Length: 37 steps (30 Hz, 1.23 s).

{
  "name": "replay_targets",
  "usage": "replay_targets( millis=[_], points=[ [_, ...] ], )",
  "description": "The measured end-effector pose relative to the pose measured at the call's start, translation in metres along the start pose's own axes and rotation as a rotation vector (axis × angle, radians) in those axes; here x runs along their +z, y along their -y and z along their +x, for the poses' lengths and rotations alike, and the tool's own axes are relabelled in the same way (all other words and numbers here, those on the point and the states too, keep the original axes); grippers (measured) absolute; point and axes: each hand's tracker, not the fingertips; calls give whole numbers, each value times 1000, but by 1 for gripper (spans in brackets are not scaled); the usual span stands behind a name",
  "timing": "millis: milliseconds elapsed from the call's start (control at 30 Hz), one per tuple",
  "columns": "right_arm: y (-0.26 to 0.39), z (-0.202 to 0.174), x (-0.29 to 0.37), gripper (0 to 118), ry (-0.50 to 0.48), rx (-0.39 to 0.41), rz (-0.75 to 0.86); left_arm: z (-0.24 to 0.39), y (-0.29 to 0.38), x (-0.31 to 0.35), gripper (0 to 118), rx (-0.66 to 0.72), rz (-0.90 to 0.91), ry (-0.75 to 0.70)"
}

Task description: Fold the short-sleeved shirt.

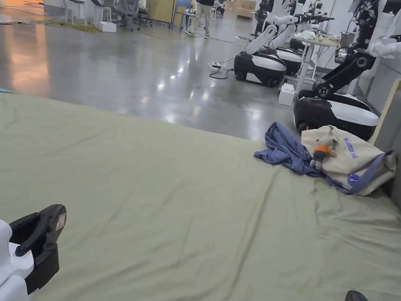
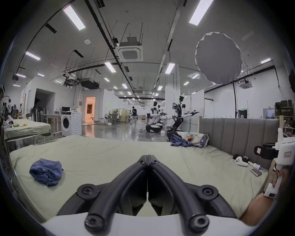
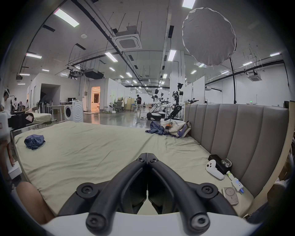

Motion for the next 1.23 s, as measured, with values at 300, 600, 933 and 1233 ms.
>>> replay_targets(
  millis=[300,600,933,1233],
  points=[
    [0,0,-3,118,-1,-15,41,3,-8,-3,118,129,-66,15],
    [-7,-2,-2,118,1,-35,37,1,-26,-6,118,189,-89,-7],
    [-10,-6,-5,118,-23,-12,21,-1,-42,-17,118,285,-138,8],
    [-15,-5,-3,118,-41,-17,31,15,-44,-17,118,158,-110,-59]
  ],
)
